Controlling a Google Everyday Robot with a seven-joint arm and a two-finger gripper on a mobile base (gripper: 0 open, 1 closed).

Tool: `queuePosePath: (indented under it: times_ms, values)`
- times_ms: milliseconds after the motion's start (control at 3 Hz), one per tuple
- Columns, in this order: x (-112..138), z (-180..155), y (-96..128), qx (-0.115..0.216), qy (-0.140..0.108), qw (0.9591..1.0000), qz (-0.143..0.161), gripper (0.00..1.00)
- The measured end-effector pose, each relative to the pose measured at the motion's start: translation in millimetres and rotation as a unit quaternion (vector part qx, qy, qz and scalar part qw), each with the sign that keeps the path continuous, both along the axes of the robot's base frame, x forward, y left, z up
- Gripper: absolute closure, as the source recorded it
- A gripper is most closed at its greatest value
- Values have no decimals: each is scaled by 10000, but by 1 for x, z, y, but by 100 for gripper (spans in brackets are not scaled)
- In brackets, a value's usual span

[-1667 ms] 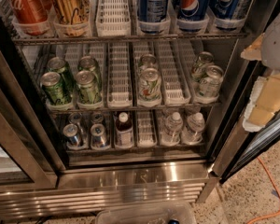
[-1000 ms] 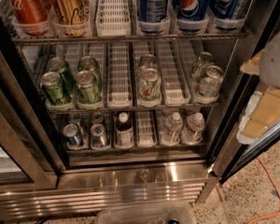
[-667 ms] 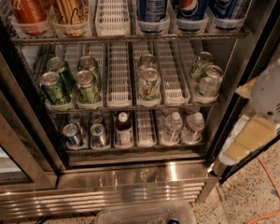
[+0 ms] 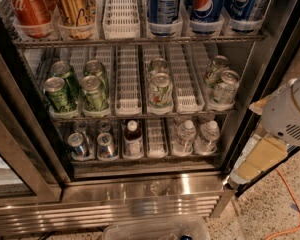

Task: Pick redbull can from bottom shelf of fridge

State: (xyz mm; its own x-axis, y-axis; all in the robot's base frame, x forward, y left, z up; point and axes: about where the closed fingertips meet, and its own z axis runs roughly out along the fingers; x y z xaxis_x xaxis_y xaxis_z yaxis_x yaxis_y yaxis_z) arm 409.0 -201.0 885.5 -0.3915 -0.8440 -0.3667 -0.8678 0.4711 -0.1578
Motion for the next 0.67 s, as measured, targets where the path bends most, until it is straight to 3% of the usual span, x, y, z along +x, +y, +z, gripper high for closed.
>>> queuePosePath:
  times_ms: [333, 667]
  values:
    - [-9, -7, -2, 349, 84, 9987, -371, 0]
    - [-37, -43, 20, 978, 337, 9913, -819, 0]
